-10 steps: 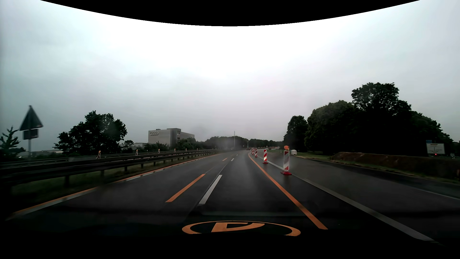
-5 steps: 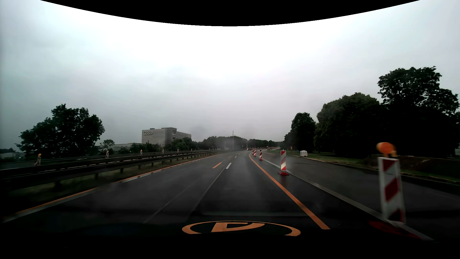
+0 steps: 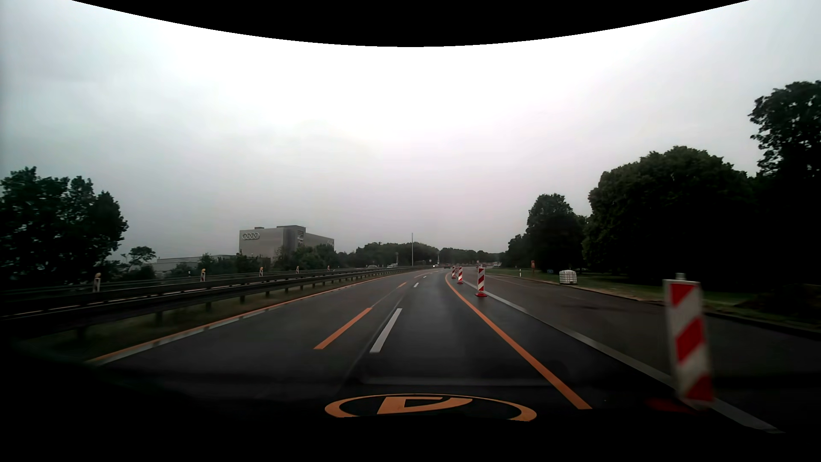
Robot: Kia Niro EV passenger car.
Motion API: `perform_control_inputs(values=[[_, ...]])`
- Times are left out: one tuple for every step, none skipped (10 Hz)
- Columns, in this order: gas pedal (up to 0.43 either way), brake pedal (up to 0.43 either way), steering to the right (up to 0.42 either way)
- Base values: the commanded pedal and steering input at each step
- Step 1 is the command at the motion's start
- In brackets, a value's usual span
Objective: Follow the waypoints while adhering to traffic rules and regulations
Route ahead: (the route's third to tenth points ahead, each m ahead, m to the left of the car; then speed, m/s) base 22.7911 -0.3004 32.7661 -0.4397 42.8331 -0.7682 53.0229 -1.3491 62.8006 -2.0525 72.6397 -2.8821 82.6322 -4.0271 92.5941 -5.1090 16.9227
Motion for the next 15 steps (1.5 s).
perform_control_inputs(values=[[0.11, 0.0, 0.004], [0.11, 0.0, 0.004], [0.11, 0.0, 0.004], [0.118, 0.0, 0.004], [0.118, 0.0, 0.005], [0.118, 0.0, 0.005], [0.118, 0.0, 0.005], [0.118, 0.0, 0.005], [0.118, 0.0, 0.005], [0.118, 0.0, 0.005], [0.118, 0.0, 0.005], [0.118, 0.0, 0.005], [0.118, 0.0, 0.005], [0.118, 0.0, 0.004], [0.118, 0.0, 0.005]])
